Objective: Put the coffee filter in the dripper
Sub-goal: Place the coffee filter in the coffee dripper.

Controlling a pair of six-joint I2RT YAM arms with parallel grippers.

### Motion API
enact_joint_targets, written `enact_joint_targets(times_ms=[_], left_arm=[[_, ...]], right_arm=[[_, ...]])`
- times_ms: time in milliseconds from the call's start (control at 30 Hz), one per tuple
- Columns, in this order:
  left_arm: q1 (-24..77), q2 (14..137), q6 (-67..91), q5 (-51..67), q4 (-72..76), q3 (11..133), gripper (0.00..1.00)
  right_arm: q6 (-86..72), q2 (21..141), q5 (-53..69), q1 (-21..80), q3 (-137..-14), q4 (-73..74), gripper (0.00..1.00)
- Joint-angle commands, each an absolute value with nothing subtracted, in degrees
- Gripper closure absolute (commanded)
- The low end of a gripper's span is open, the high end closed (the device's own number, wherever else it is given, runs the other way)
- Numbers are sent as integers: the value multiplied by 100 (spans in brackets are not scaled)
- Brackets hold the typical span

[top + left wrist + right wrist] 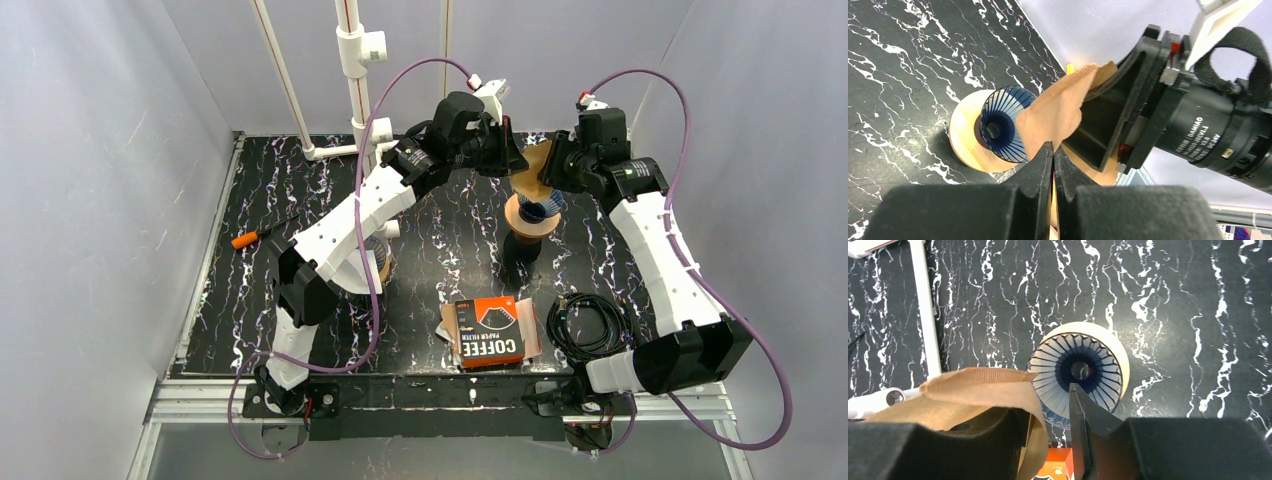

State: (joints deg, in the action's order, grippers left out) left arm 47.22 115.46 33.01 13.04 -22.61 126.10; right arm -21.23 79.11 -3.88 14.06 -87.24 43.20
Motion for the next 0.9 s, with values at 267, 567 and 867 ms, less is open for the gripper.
enact_joint_targets(times_ms=[267,567,867], left_arm=[[4728,11280,2978,988,-2645,12719,98],[4722,11606,2864,941,-2751,12926,98],[4721,11856,3005,1245,-2402,12849,99]], right_arm=[[-1854,7544,-1050,1346,-8688,4612,56],[-2047,7502,-507,1151,-8292,4551,47],[-2171,7573,93,722,-8080,4361,34]])
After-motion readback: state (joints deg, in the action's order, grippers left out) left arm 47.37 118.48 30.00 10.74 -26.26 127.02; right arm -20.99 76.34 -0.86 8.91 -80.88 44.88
